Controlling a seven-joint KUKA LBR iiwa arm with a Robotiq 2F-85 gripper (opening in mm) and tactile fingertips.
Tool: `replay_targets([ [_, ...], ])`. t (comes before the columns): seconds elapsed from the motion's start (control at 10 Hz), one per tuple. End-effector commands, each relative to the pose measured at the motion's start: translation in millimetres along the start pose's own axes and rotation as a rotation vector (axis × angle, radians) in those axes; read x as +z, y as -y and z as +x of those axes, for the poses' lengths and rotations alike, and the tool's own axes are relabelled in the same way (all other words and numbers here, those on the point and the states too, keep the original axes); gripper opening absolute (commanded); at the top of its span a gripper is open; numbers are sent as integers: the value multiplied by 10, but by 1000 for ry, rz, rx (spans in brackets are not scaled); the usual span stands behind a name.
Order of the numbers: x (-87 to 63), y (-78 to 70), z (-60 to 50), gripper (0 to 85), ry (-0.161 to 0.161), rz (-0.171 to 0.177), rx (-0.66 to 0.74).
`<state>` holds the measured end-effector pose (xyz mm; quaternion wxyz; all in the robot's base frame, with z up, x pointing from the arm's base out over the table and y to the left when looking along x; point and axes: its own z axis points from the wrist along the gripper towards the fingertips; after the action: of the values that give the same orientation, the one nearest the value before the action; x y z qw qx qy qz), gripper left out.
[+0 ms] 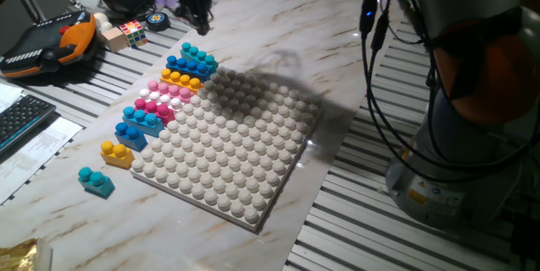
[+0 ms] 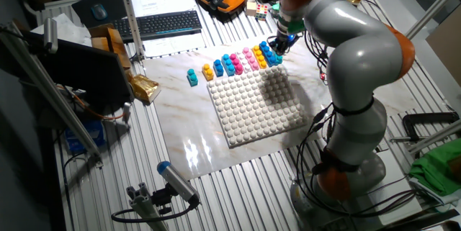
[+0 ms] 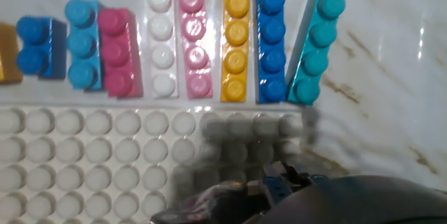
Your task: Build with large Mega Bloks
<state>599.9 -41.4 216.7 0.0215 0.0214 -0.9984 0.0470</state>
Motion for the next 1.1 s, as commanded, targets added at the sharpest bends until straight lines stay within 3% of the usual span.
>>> replay_targets([
  [0.0, -7, 7, -165, 7, -3, 3, 11],
  [0.4, -7, 7, -165, 7, -52, 11, 85],
  [0.5, -7, 7, -165, 7, -60, -2, 101],
  [0.7, -1, 11, -168, 10, -63, 15, 116],
  [0.8, 40, 44, -193, 57, -47, 7, 128],
  [1.0, 125, 84, -256, 267, -2, 19, 163],
])
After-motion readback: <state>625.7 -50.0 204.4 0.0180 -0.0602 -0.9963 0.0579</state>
